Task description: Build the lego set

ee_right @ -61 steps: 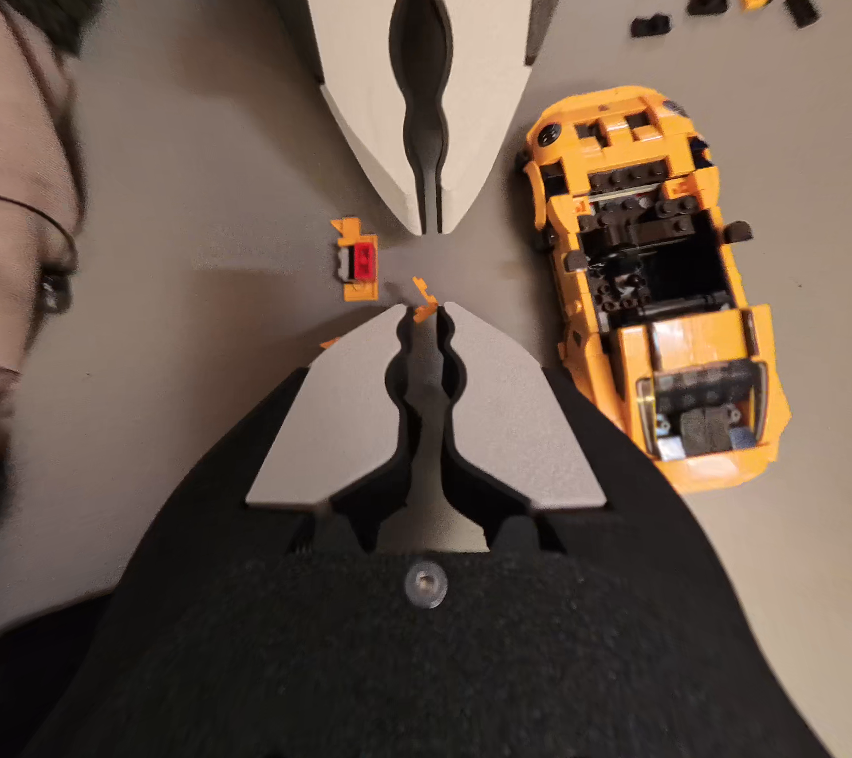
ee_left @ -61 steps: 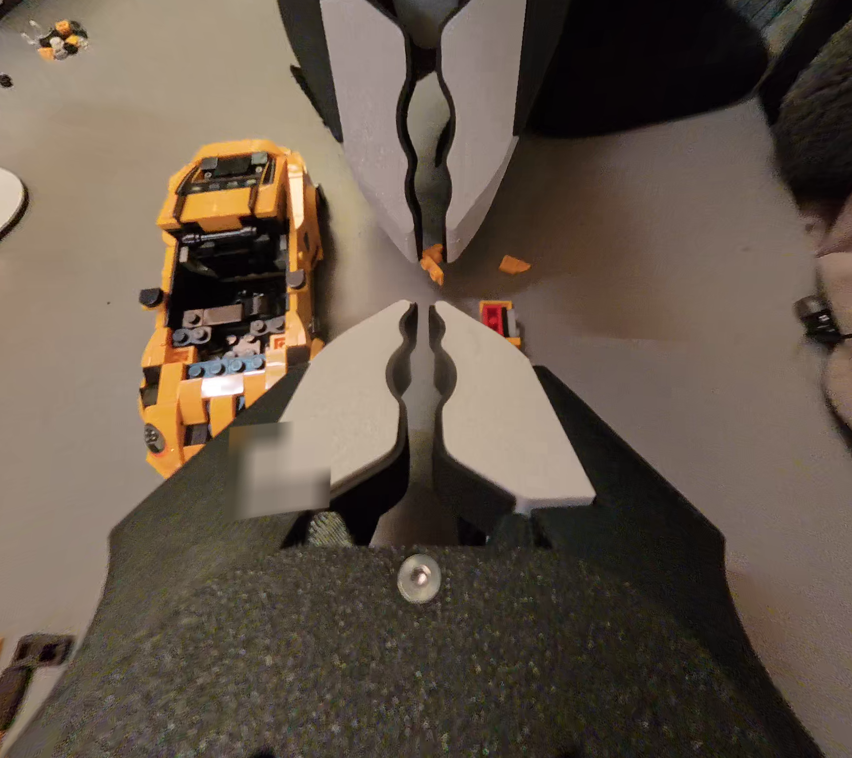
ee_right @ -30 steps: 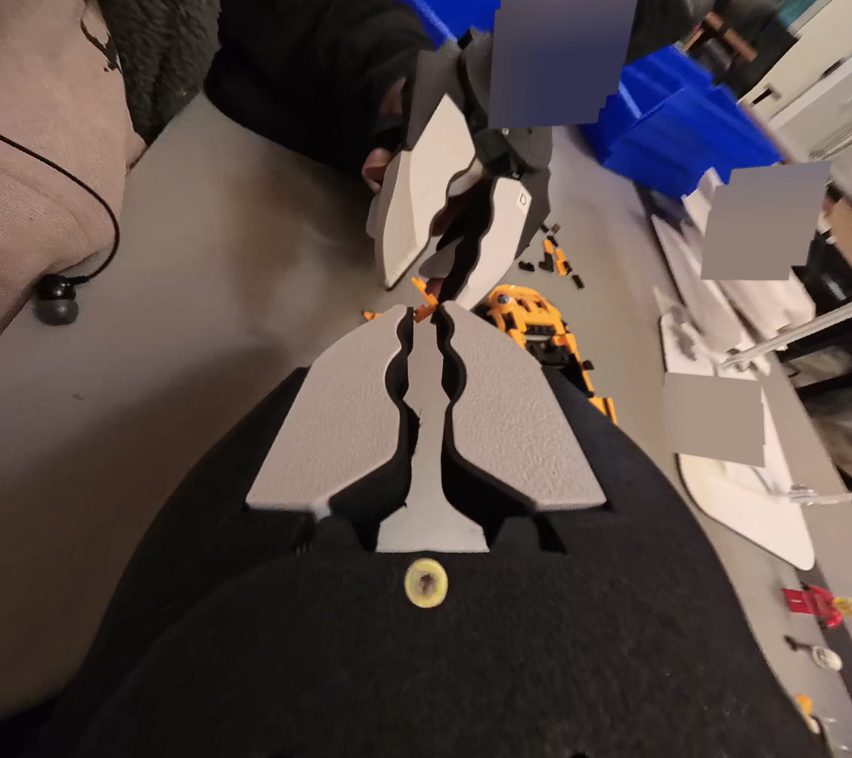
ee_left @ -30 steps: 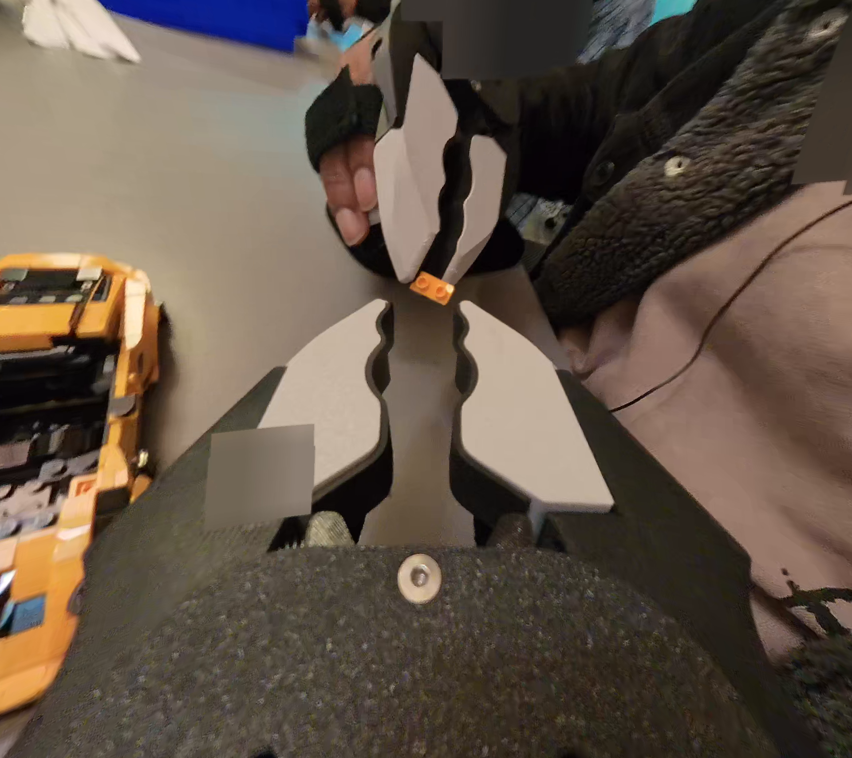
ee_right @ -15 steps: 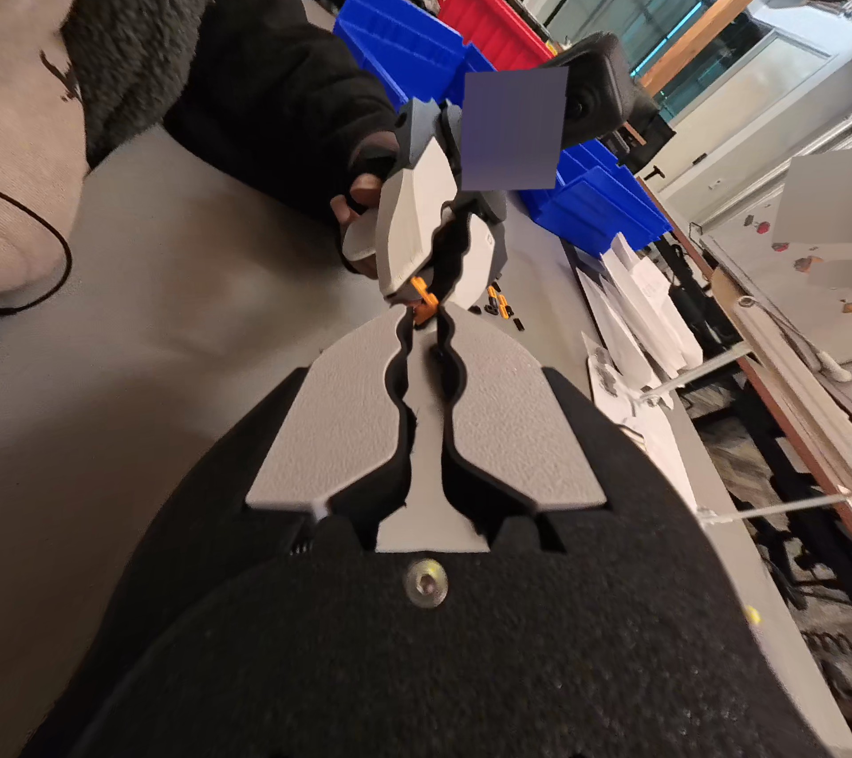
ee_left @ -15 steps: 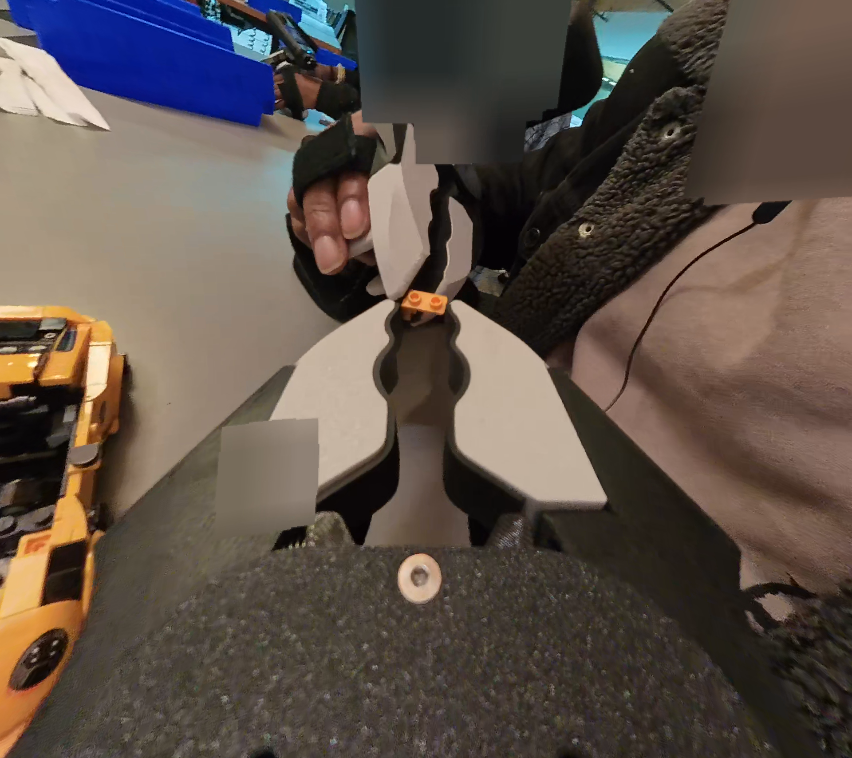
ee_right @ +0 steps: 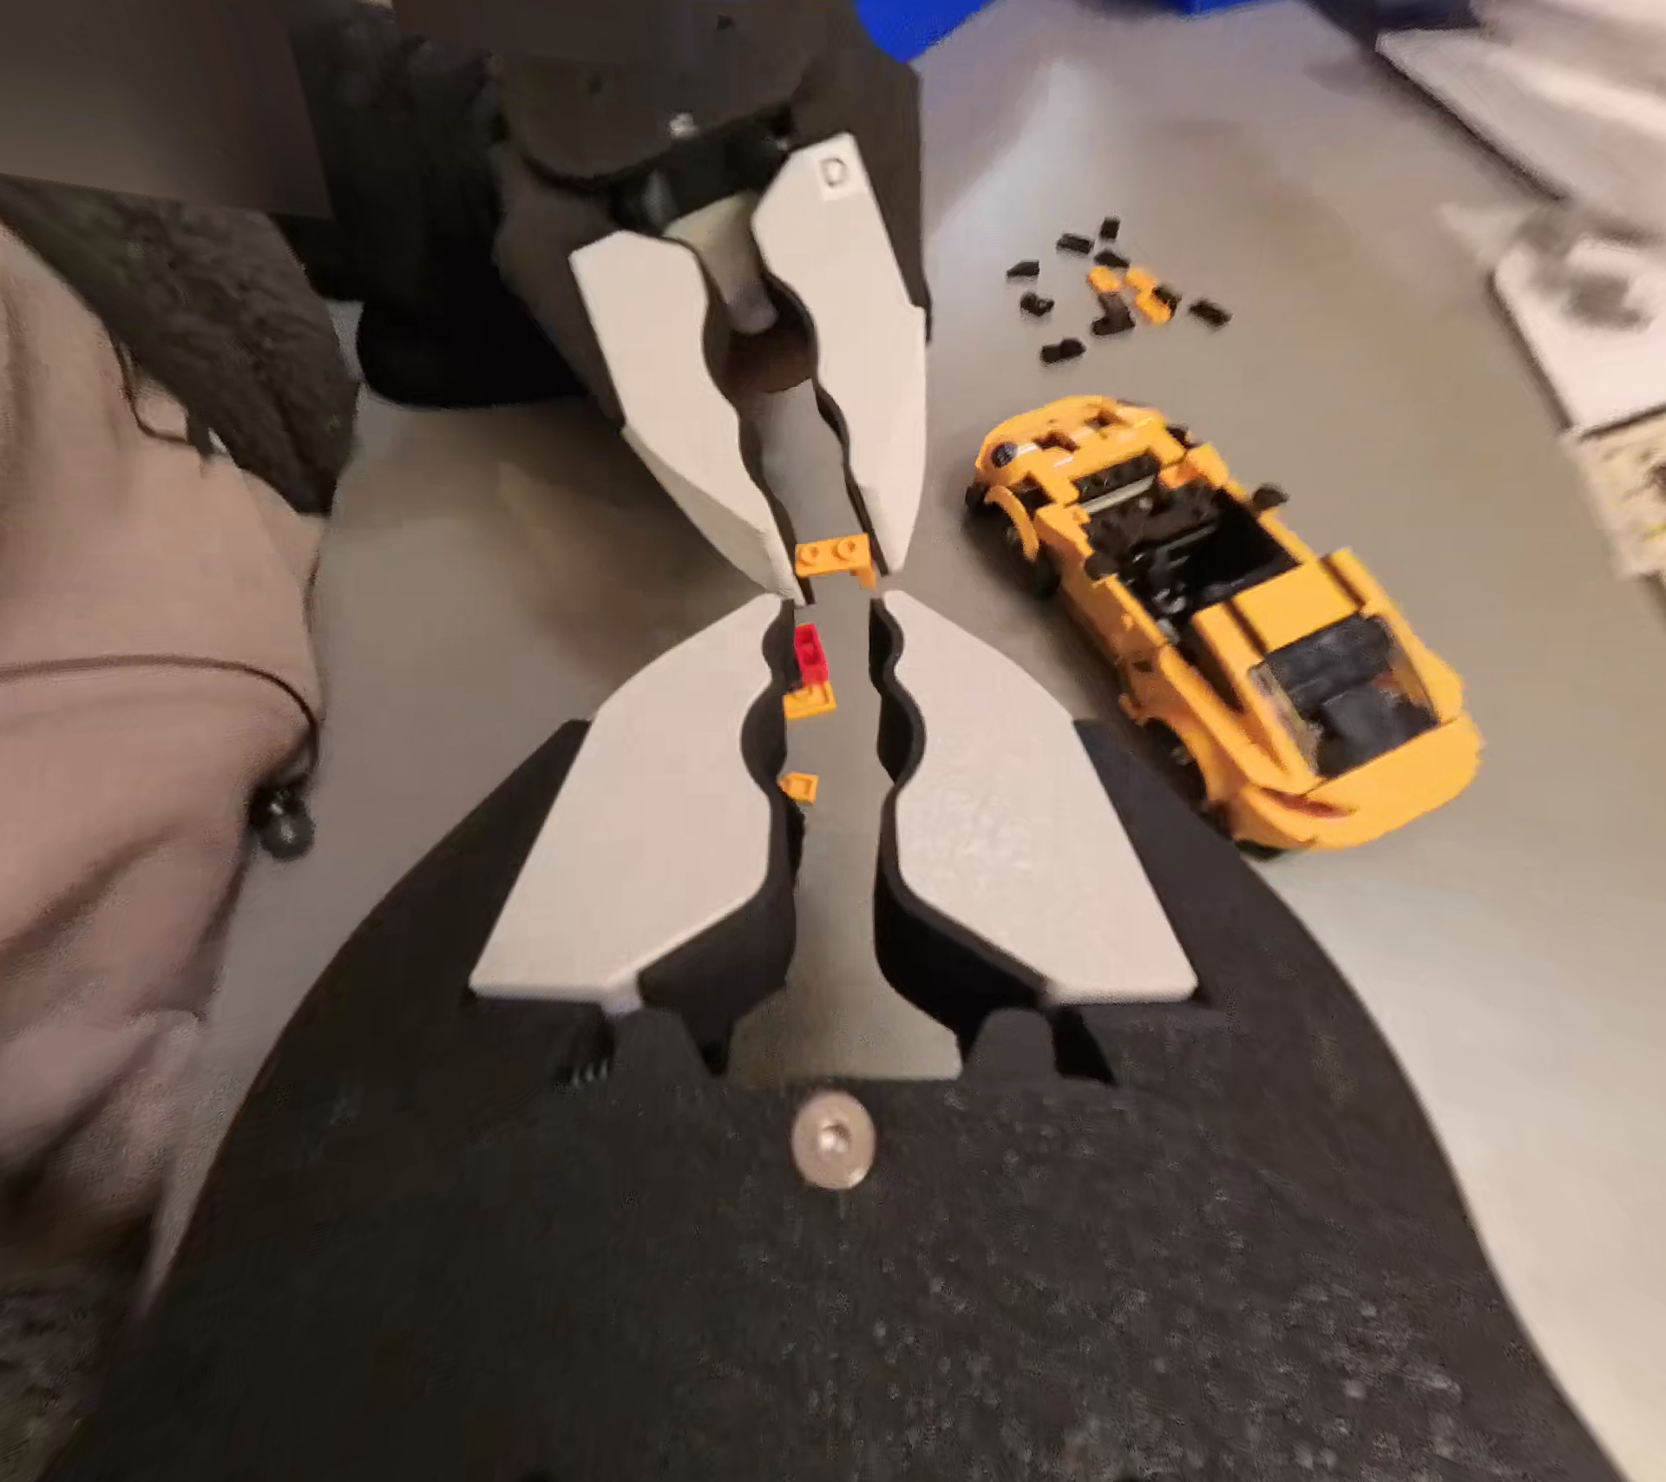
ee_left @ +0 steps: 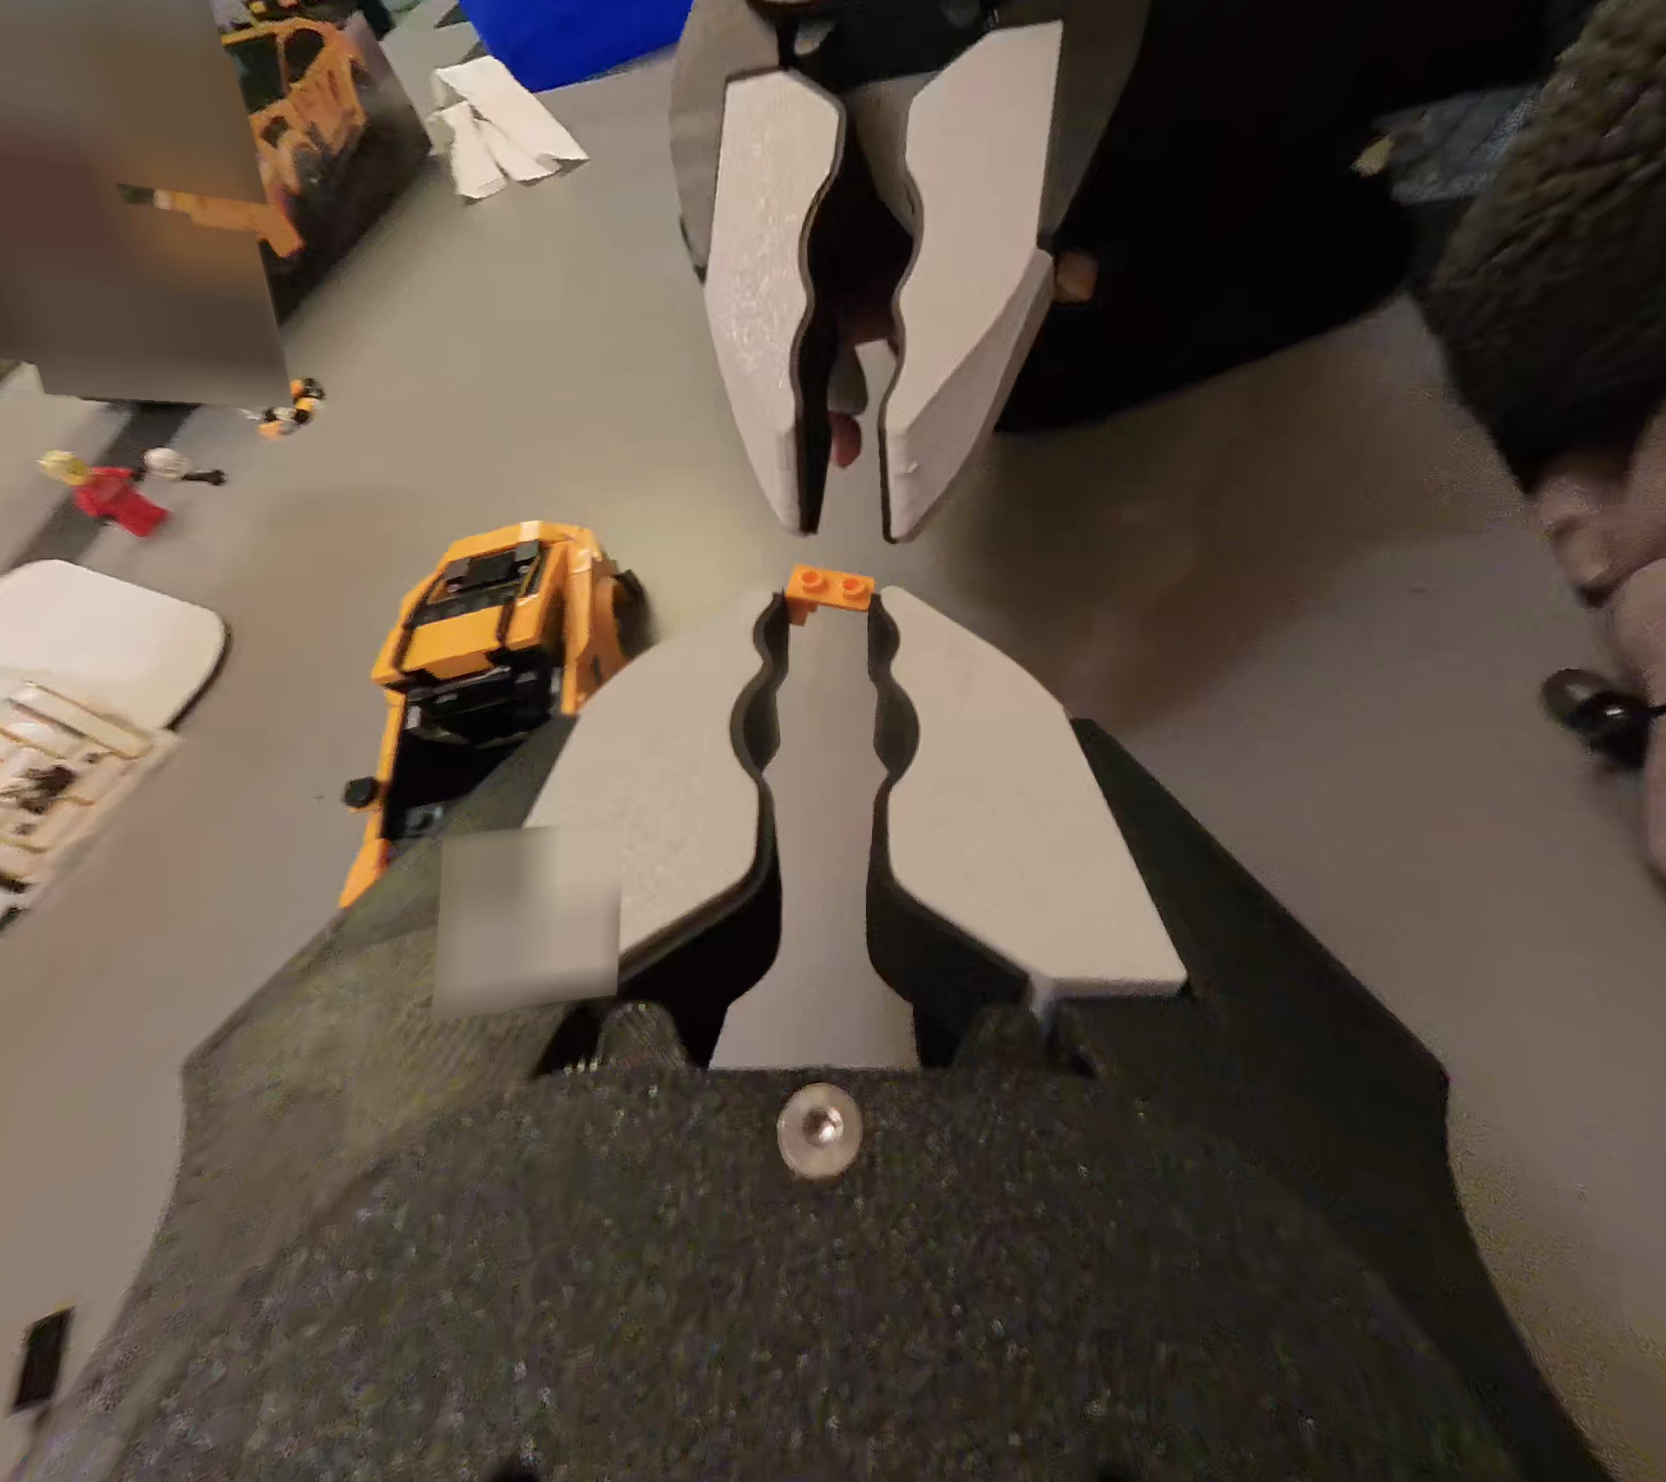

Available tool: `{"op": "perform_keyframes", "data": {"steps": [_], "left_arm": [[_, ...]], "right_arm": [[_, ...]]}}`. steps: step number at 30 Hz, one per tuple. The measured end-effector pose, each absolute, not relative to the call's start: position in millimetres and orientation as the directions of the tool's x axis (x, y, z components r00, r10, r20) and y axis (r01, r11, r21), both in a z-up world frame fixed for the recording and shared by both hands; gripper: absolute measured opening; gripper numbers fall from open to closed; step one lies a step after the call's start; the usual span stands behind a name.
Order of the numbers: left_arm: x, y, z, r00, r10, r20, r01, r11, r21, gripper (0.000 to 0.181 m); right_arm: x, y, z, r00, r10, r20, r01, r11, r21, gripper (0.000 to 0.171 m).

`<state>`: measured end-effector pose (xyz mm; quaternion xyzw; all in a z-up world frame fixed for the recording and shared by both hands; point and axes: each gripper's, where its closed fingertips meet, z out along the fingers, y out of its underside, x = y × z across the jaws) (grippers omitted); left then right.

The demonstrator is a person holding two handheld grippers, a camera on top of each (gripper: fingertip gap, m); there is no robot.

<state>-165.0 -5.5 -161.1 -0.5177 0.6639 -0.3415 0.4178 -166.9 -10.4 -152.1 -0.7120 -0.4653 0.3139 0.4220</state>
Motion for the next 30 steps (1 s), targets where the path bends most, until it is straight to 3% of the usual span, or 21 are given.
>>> {"op": "perform_keyframes", "data": {"steps": [4,9,15,18,25,30], "left_arm": [[-166,1,-162,-0.078,-0.955,-0.286,-0.425,0.291,-0.857,0.016],[-168,6,-161,-0.052,-0.930,-0.363,-0.446,0.347,-0.825,0.016],[-167,5,-159,-0.046,-0.902,-0.428,-0.451,0.401,-0.797,0.016],[-167,4,-157,-0.043,-0.895,-0.444,-0.442,0.415,-0.795,0.016],[-166,3,-155,-0.038,-0.875,-0.483,-0.433,0.450,-0.781,0.016],[-166,3,-153,-0.035,-0.862,-0.505,-0.427,0.470,-0.772,0.016]], "right_arm": [[-175,-5,-149,0.431,0.856,-0.285,0.261,-0.421,-0.869,0.016],[-180,1,-145,0.460,0.771,-0.440,0.150,-0.556,-0.818,0.020],[-182,5,-145,0.468,0.710,-0.526,0.094,-0.632,-0.769,0.023],[-179,8,-146,0.463,0.676,-0.573,0.060,-0.669,-0.741,0.012],[-177,7,-149,0.420,0.637,-0.646,0.035,-0.723,-0.690,0.020],[-180,4,-147,0.382,0.637,-0.670,0.034,-0.734,-0.678,0.014]]}}
